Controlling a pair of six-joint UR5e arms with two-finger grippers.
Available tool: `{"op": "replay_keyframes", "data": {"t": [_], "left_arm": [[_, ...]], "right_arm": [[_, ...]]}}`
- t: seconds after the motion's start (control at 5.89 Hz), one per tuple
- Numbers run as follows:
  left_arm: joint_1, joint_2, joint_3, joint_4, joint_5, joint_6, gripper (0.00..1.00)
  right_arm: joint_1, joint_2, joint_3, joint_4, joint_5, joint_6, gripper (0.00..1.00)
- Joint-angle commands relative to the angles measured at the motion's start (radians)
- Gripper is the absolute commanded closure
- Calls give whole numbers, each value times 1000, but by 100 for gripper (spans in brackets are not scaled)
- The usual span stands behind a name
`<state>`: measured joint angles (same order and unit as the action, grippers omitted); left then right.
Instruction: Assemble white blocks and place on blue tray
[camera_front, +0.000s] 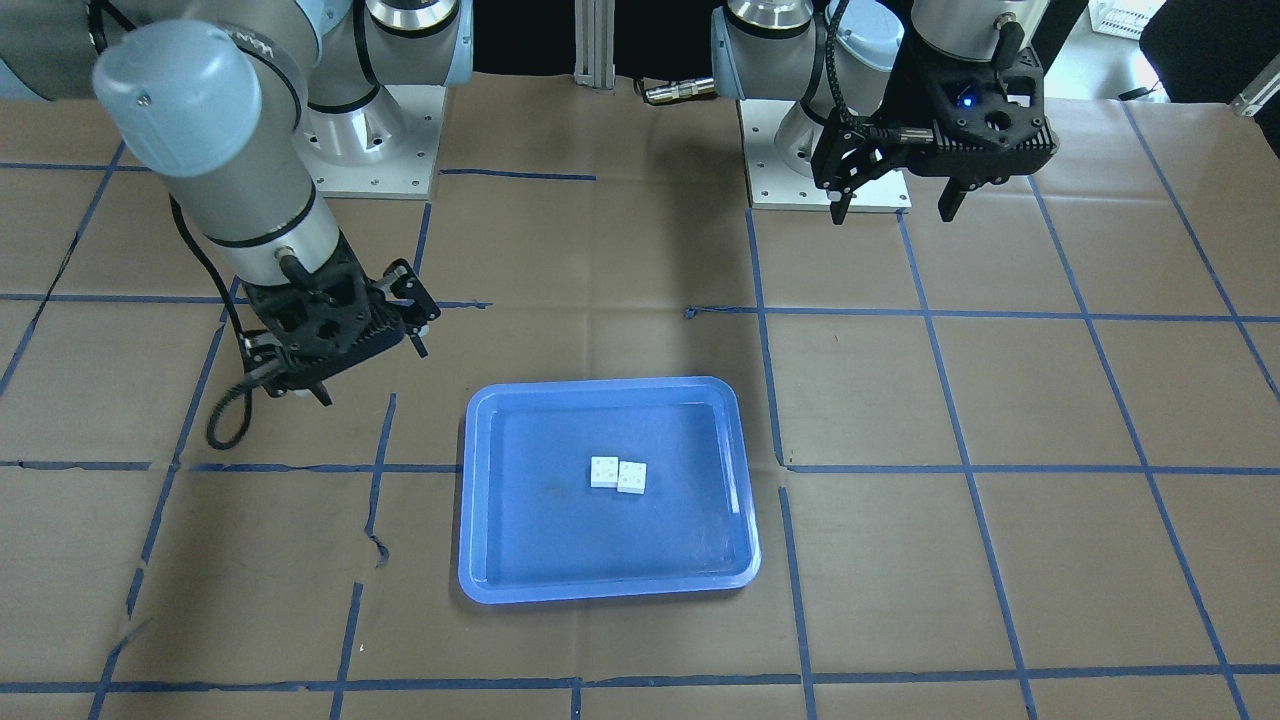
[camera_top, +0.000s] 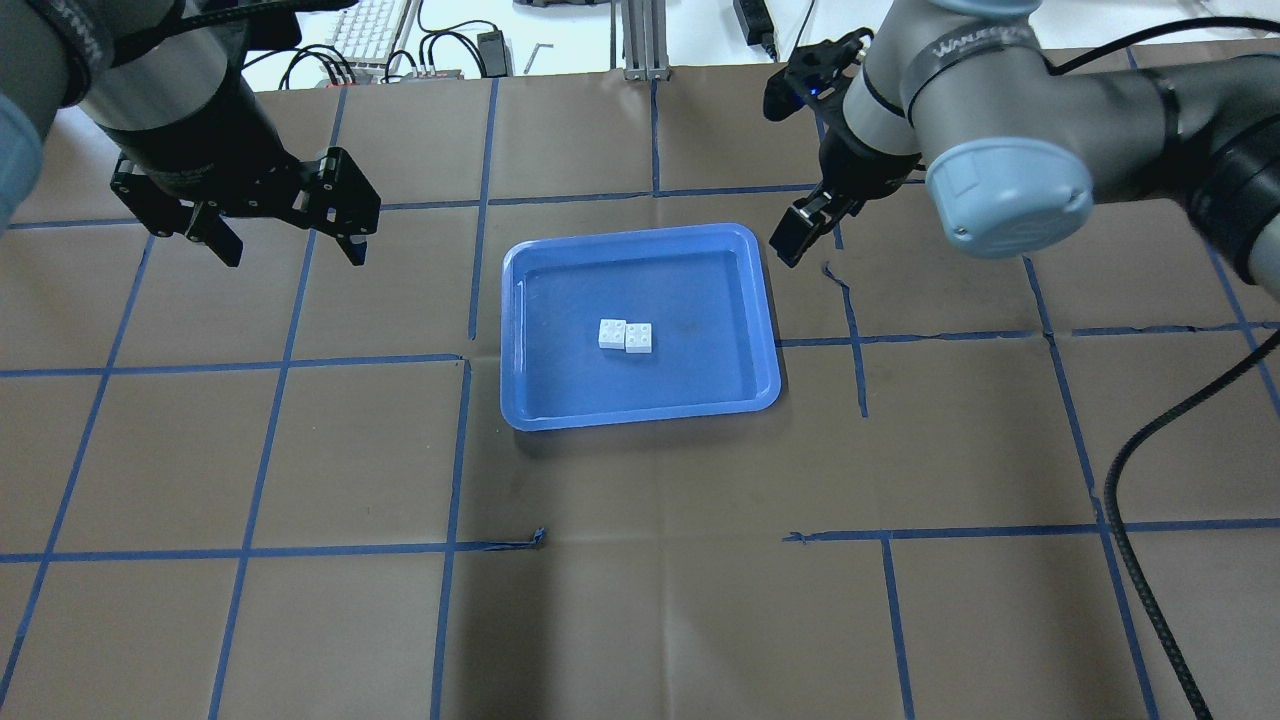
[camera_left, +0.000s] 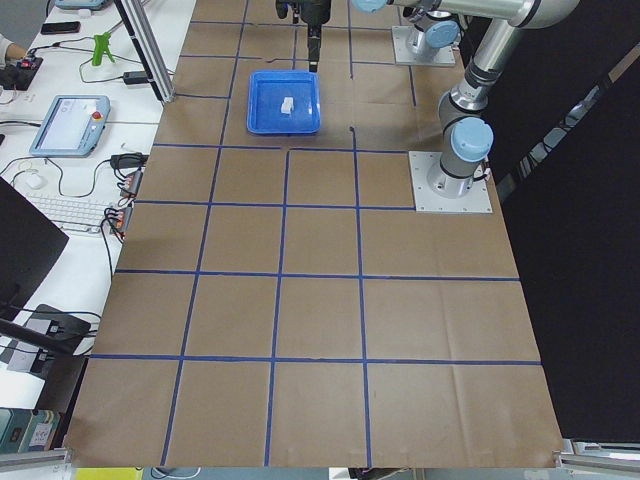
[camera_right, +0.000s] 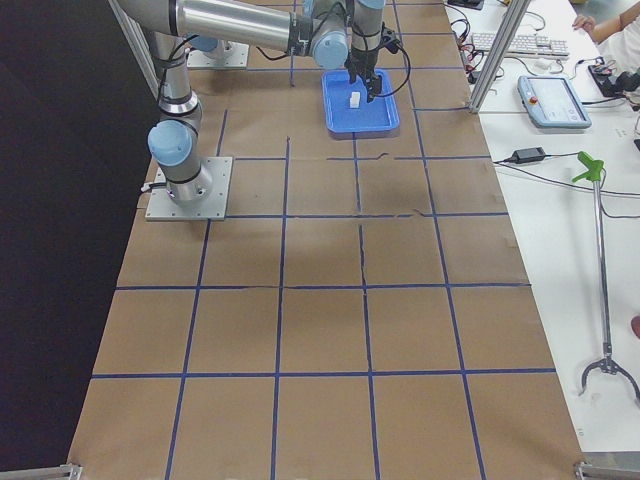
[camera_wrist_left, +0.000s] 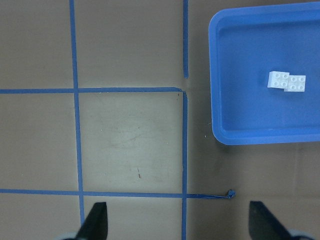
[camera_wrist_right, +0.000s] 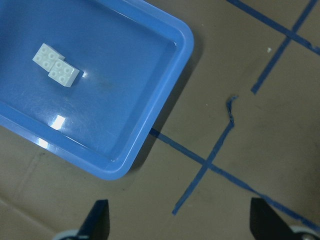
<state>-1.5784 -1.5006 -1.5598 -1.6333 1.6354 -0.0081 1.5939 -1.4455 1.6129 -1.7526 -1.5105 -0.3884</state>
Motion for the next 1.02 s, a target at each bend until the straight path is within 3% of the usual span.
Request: {"op": "replay_keyframes", "data": {"t": [0.0, 0.17, 0.85], "left_arm": [[3, 3, -6, 1, -90, 0, 1], [3, 3, -8, 15, -88, 5, 1], [1, 2, -19, 44, -52, 7, 1]], "right_arm": [[-28, -65, -83, 193, -77, 173, 0], [-20, -108, -105, 267, -74, 307, 0], [-19, -128, -97, 292, -62, 333, 0]]}}
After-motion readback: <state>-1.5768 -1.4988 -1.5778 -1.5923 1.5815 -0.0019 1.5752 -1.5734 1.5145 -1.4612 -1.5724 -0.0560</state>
